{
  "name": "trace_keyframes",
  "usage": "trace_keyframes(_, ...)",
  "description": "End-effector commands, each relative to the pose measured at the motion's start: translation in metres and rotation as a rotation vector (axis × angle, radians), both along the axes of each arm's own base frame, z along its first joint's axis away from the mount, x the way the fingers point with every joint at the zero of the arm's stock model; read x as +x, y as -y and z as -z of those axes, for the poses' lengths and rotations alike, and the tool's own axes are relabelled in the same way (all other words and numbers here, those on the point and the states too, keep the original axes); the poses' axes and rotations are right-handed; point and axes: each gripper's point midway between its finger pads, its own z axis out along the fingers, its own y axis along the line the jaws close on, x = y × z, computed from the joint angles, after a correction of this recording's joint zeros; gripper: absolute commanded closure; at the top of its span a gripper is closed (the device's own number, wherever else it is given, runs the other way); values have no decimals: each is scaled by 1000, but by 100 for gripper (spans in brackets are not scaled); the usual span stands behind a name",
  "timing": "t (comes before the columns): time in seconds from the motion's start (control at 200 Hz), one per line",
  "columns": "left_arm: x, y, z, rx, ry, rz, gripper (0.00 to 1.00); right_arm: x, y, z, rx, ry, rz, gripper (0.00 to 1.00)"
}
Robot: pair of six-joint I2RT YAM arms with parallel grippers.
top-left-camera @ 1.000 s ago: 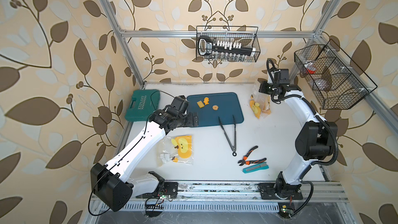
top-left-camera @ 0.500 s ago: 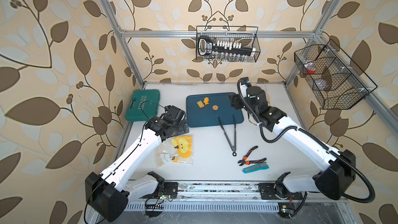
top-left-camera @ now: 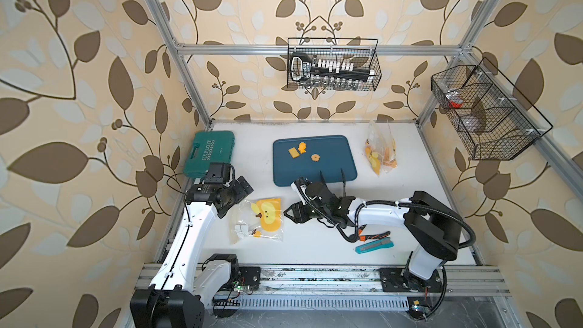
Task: Put the cookies into a resealable bag to prevent moisture
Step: Move the ziploc bag to the center of the board.
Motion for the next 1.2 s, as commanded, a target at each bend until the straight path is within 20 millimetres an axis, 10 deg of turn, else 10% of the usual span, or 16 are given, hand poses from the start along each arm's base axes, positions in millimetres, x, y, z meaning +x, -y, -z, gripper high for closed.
trace_keyframes(0.0,4,1,-8,6,37,27,1,-4,-14,6,91,-100,12,46)
trace_keyframes(0.465,14,6,-9,-26,60,34,1,-15,-39,55,68,-230,-40,53)
trace_keyframes(0.655,20,15,-15,-52,120,92,1,-1,-30,54,41,-183,19,89)
trace_keyframes(0.81,14,33,-24,-97,130,183,1,7,5,46,-12,-101,41,100)
trace_keyframes(1.015,-6,71,-20,-63,124,303,1,2,109,67,-160,-159,71,100)
trace_keyframes(1.195,-13,87,26,-61,1,324,46,-2,165,71,-254,-201,73,100)
